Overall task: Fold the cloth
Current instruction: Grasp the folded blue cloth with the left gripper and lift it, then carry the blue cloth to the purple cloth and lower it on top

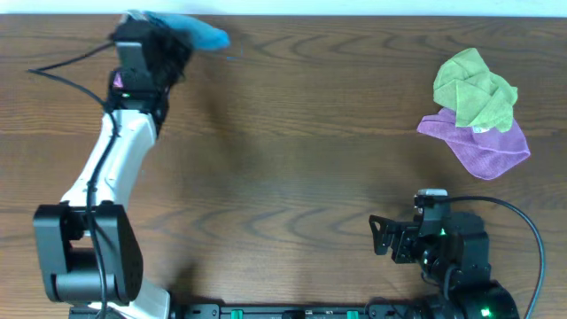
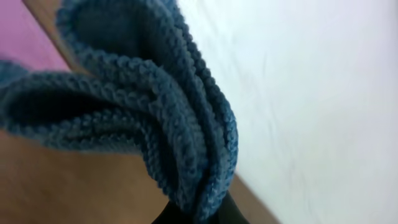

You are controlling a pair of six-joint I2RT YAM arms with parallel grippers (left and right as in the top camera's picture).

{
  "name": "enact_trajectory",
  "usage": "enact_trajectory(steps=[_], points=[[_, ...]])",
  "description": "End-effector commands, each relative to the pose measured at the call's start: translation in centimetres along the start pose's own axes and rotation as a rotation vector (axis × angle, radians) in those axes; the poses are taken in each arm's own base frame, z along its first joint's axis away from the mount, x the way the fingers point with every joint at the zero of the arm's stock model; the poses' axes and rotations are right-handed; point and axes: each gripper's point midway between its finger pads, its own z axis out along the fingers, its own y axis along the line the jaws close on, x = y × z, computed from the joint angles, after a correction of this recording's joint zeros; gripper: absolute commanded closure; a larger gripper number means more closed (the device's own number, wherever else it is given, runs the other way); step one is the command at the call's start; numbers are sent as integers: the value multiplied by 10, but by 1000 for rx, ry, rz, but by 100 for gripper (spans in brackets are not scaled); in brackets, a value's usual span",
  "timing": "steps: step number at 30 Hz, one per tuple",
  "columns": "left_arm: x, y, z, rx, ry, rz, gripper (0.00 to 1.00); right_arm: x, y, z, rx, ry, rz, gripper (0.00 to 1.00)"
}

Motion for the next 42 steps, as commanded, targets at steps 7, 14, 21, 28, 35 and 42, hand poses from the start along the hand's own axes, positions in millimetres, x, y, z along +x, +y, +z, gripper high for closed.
enact_trajectory(steps=[7, 14, 21, 28, 35, 42], points=[[-40, 47, 32, -89, -136, 32, 94, 0, 0, 0, -4, -1, 22, 1], [-46, 85, 65, -123, -158, 24, 94, 0, 0, 0, -4, -1, 22, 1], [-75, 80, 67, -140, -244, 86, 94, 0, 0, 0, -4, -1, 22, 1], [-92, 77, 62, -174, -302, 154, 94, 0, 0, 0, -4, -1, 22, 1], [-99, 102, 63, -254, -326, 174, 94, 0, 0, 0, -4, -1, 22, 1], [-82, 129, 80, -286, -274, 169, 94, 0, 0, 0, -4, -1, 22, 1]])
